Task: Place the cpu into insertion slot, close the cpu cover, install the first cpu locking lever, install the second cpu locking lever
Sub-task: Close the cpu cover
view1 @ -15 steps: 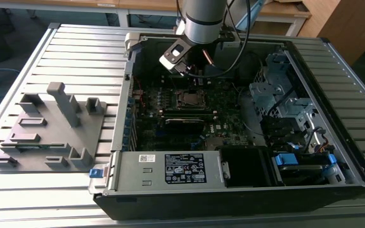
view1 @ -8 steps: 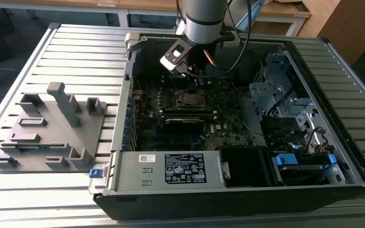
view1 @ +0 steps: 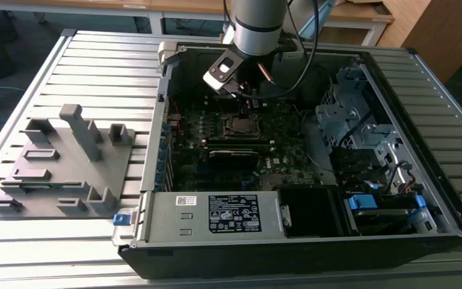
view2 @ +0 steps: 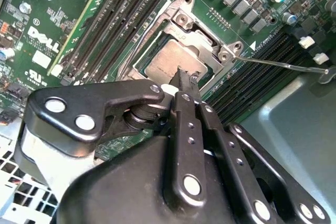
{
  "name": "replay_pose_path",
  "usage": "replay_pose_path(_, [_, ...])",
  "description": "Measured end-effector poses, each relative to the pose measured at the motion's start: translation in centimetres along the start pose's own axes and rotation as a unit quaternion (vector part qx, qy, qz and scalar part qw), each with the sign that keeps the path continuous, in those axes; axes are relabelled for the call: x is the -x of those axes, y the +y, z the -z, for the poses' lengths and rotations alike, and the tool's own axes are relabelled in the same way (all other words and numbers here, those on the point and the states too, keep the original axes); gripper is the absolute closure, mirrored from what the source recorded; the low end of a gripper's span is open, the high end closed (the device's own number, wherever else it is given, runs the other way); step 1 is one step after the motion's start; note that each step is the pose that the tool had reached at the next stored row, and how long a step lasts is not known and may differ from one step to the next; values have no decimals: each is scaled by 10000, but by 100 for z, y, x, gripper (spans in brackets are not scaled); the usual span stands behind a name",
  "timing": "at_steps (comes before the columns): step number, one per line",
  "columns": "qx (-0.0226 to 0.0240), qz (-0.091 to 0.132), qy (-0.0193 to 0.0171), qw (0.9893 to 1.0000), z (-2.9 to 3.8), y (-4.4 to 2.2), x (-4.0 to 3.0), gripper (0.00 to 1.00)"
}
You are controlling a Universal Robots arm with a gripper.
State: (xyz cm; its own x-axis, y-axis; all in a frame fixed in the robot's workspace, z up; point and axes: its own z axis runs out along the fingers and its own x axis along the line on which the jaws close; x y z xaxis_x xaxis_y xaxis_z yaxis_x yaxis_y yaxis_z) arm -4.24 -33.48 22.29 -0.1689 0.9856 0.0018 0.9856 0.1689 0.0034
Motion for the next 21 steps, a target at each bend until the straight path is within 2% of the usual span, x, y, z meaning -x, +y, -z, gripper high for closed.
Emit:
replay_pose_path(3, [0, 218, 1, 9998, 0, 0, 0, 90])
replay_pose_path(9, [-1, 256, 1, 9997, 0, 0, 0, 90])
replay_pose_path(13, [-1, 479, 2, 9989, 0, 0, 0, 90])
replay_pose_path(21, [-1, 524, 2, 9986, 0, 0, 0, 90])
